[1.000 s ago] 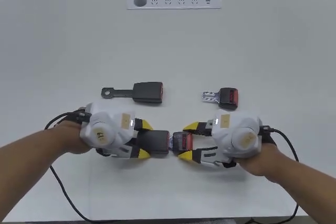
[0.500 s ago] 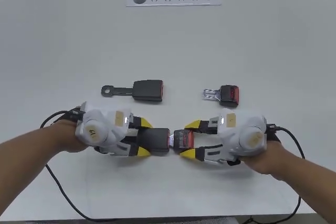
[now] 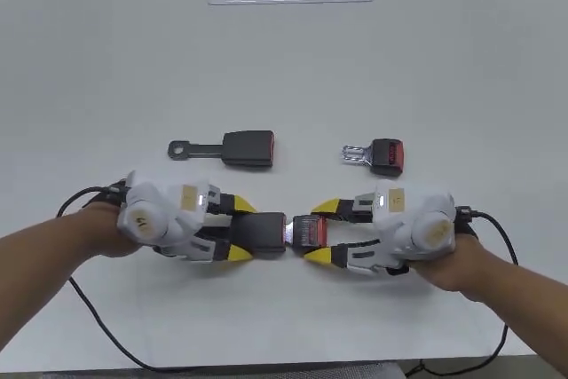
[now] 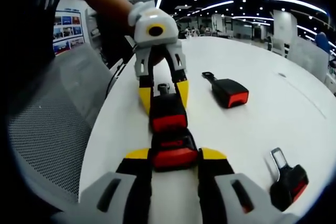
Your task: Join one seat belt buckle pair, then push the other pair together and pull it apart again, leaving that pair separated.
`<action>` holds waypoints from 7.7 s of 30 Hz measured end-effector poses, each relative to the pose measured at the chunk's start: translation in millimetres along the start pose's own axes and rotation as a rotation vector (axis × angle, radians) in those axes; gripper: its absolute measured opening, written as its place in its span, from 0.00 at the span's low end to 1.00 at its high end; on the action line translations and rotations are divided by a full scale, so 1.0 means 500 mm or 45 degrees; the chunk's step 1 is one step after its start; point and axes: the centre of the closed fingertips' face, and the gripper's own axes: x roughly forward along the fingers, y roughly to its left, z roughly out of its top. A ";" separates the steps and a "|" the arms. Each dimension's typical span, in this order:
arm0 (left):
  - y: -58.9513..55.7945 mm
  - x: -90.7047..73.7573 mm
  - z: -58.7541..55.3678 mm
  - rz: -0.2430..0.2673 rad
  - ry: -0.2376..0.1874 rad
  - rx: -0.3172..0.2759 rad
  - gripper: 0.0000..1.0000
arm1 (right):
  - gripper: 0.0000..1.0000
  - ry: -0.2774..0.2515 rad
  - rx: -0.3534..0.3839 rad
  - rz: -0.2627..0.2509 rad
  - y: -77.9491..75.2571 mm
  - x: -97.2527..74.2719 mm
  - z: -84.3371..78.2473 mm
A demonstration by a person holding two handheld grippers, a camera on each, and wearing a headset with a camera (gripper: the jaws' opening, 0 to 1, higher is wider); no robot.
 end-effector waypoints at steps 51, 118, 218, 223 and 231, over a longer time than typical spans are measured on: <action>0.055 -0.065 0.052 0.206 0.030 -0.059 0.76 | 0.79 -0.086 0.093 -0.280 -0.095 -0.095 0.036; 0.258 -0.028 -0.003 0.051 0.118 0.004 0.35 | 0.34 0.185 0.016 -0.028 -0.252 -0.166 -0.081; 0.249 -0.020 0.001 0.002 0.254 0.020 0.35 | 0.33 0.200 -0.016 0.023 -0.236 0.049 0.074; 0.250 -0.020 0.000 0.001 0.257 0.019 0.35 | 0.33 0.212 -0.028 0.019 -0.237 0.050 0.073; 0.250 -0.021 -0.001 0.001 0.269 0.020 0.35 | 0.33 0.225 -0.034 0.013 -0.236 0.049 0.071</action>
